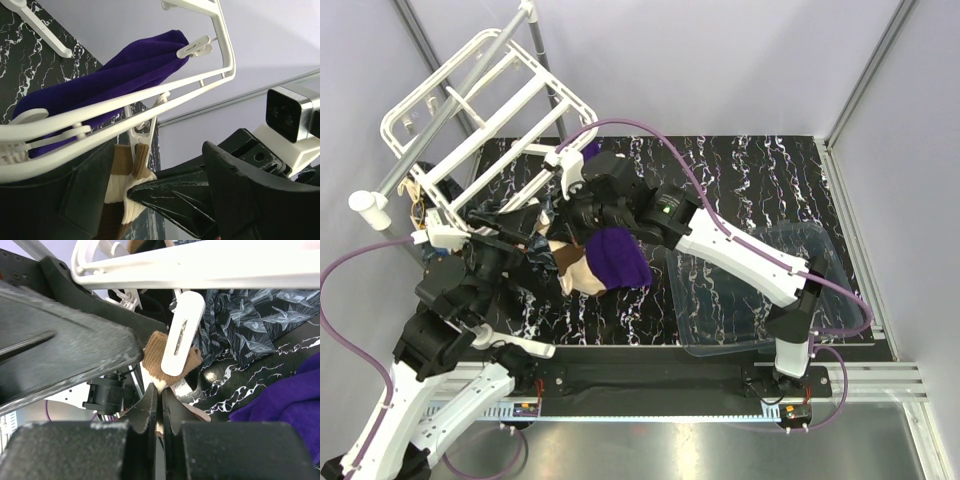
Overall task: Clip the socks to the hanger
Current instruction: Clamp the sock onto the hanger, then reset both arms
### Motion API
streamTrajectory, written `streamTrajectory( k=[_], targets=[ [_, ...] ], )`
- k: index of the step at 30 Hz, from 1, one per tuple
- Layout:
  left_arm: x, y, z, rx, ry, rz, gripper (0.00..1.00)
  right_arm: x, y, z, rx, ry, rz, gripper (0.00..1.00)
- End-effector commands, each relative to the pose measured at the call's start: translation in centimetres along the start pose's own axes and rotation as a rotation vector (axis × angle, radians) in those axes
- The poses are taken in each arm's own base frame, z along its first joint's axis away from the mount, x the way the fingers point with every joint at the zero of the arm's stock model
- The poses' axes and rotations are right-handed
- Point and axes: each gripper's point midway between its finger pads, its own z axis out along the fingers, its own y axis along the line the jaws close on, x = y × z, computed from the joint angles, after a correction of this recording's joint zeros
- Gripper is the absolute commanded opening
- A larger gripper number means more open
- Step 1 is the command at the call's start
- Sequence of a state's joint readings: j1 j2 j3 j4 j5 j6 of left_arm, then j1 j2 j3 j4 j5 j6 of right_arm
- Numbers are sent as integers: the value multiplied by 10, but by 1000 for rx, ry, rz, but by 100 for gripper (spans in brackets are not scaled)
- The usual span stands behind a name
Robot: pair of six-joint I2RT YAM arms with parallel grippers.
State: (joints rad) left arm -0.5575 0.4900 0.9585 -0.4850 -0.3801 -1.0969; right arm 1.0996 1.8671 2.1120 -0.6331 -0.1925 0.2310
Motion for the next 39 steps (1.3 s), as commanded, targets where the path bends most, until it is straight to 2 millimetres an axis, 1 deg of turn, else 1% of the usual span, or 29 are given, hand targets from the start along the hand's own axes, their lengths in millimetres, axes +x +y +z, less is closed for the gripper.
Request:
streamTrajectory(
  k=[1, 3, 4, 6, 7, 9, 11, 12, 13, 15, 16, 18, 19, 20, 21, 22, 23, 24, 25, 27, 28, 29, 30, 31, 33, 34, 36, 37, 39],
  targets=[
    [-3, -6, -5, 25, 0, -1, 79, -14, 8, -1, -11, -43, -24, 19],
    [-5, -6, -10, 36, -4, -3, 79, -10, 4, 0, 10, -31, -19, 29],
    [-4, -4, -11, 37, -3, -1, 79, -6, 0, 1, 20, -21, -18, 40],
    [-4, -5, -16, 58, 0, -3, 80, -4, -6, -2, 53, -18, -17, 49],
    [-3, -5, -18, 65, 6, -1, 80, 7, -12, -1, 73, 4, -14, 53],
    [6, -5, -19, 90, 46, 18, 81, 8, -19, -8, 117, -8, -21, 65],
    [14, -5, -19, 110, 76, 40, 81, 24, -30, -10, 154, 21, -21, 74],
    [18, -4, -19, 116, 92, 48, 82, 22, -32, -19, 172, 7, -27, 75],
    [25, -6, -20, 136, 128, 66, 82, 41, -42, -19, 200, 45, -19, 77],
    [36, -7, -22, 164, 182, 81, 82, 44, -50, -35, 244, 24, -12, 81],
    [41, -6, -22, 173, 198, 99, 83, 70, -63, -35, 279, 71, 1, 82],
    [48, -6, -21, 197, 224, 112, 84, 74, -78, -55, 318, 42, 45, 85],
    [58, 1, -19, 195, 256, 121, 89, 106, -94, -56, 352, 99, 70, 86],
    [60, -1, -17, 211, 260, 127, 91, 116, -103, -62, 370, 104, 90, 86],
    [67, 3, -13, 209, 279, 132, 93, 112, -113, -76, 393, 66, 128, 87],
    [79, 10, -9, 206, 317, 137, 94, 140, -127, -81, 428, 110, 156, 88],
    [84, 6, -5, 234, 329, 126, 97, 148, -134, -88, 446, 110, 177, 88],
    [95, 10, 3, 221, 364, 125, 98, 144, -142, -103, 471, 69, 205, 88],
    [106, 9, 5, 240, 408, 121, 99, 162, -149, -108, 494, 89, 218, 89],
    [116, 0, 9, 276, 436, 117, 99, 160, -157, -130, 535, 31, 245, 91],
    [119, 1, 16, 257, 429, 124, 99, 173, -163, -136, 559, 40, 265, 94],
    [119, -3, 19, 260, 416, 144, 99, 175, -168, -143, 574, 24, 285, 99],
    [122, -5, 20, 262, 413, 162, 99, 173, -167, -151, 570, -9, 310, 100],
    [128, -1, 26, 235, 398, 199, 99, 187, -178, -157, 597, 0, 341, 100],
    [139, -7, 27, 244, 410, 227, 99, 190, -181, -164, 597, -27, 379, 100],
    [147, -2, 33, 226, 414, 259, 99, 201, -190, -169, 618, -18, 409, 100],
    [161, 0, 35, 227, 427, 286, 99, 204, -192, -170, 595, -27, 449, 100],
    [162, 3, 38, 215, 408, 300, 99, 213, -194, -170, 588, -19, 473, 100],
    [167, 6, 40, 218, 396, 326, 99, 211, -199, -173, 573, -59, 532, 100]
  ],
)
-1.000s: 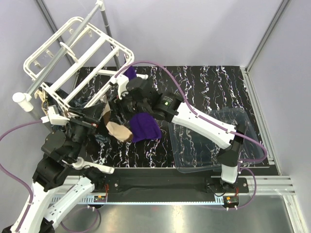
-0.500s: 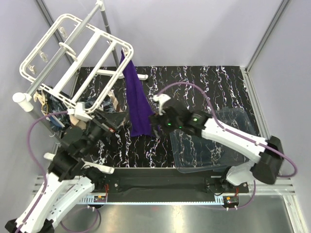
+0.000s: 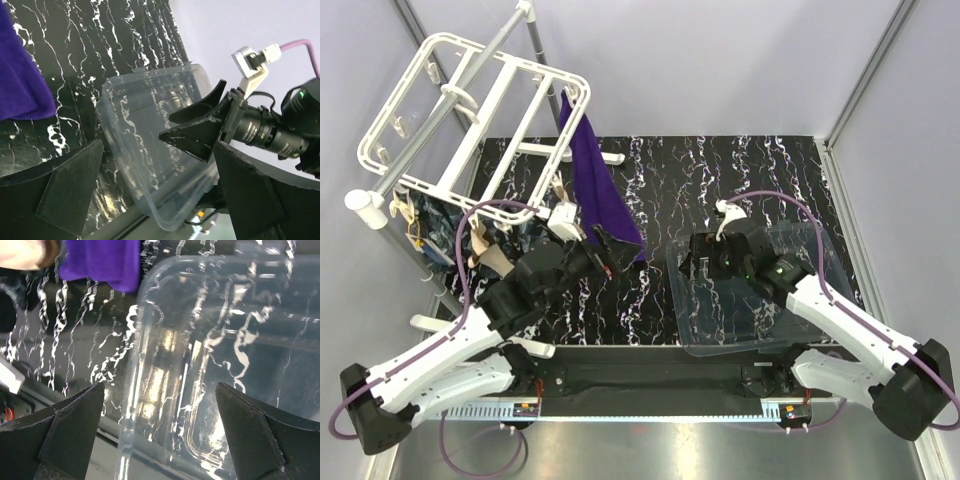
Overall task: Clip the socks to the hanger
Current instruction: Reset both arms
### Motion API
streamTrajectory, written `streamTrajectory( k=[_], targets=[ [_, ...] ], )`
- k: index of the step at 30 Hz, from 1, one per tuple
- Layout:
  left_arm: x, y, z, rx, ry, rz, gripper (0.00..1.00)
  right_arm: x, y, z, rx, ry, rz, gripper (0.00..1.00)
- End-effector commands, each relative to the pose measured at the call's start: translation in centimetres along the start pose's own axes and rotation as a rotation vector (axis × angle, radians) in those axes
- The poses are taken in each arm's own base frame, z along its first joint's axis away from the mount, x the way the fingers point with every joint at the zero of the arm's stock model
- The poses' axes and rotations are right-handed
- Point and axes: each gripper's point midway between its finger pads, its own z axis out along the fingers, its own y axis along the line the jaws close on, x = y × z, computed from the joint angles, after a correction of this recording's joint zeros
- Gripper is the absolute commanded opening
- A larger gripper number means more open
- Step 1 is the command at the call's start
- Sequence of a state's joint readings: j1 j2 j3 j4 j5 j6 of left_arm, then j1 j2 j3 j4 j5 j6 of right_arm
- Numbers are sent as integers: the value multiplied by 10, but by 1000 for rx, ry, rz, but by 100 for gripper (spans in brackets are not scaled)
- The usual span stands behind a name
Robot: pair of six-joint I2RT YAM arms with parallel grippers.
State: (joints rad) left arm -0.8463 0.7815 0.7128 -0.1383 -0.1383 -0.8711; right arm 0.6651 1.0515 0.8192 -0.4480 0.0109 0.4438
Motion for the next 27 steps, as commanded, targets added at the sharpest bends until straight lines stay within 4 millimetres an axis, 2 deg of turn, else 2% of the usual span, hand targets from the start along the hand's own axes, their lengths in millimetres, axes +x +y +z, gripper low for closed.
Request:
streamTrajectory(
  k=[1, 3, 4, 6, 11, 14, 17, 19, 20, 21, 23, 24, 27],
  targets=[
    [-24, -9, 5, 23, -144, 60, 99, -3, 3, 2, -79, -27, 116, 100],
    [-26, -10, 3, 46, -166, 59, 99, -8, 5, 0, -123, -59, 170, 100],
    [-21, -5, 3, 42, -163, 63, 99, -2, 2, 2, -120, -52, 188, 100],
    [-21, -1, -1, 47, -176, 64, 99, -1, 2, 4, -126, -63, 222, 100],
    [-10, 13, -7, 37, -167, 64, 99, 13, -12, 16, -53, -23, 268, 100],
    [-5, 16, -10, 43, -152, 70, 99, 12, -18, 17, -22, -35, 272, 100],
    [-1, 19, -13, 43, -138, 82, 99, 4, -16, 7, -42, -94, 267, 100],
    [0, 19, -15, 58, -140, 81, 99, 6, -17, 2, -56, -118, 269, 100],
    [0, 19, -17, 62, -143, 80, 99, 1, -14, -5, -80, -159, 271, 100],
    [4, 23, -17, 60, -136, 79, 99, 6, -17, -6, -81, -163, 274, 100],
    [2, 22, -21, 75, -156, 64, 99, 2, -18, -17, -95, -217, 283, 100],
    [4, 26, -21, 69, -156, 59, 99, 8, -23, -16, -79, -219, 298, 100],
    [6, 26, -24, 80, -153, 53, 99, 7, -30, -23, -53, -251, 313, 100]
  ],
)
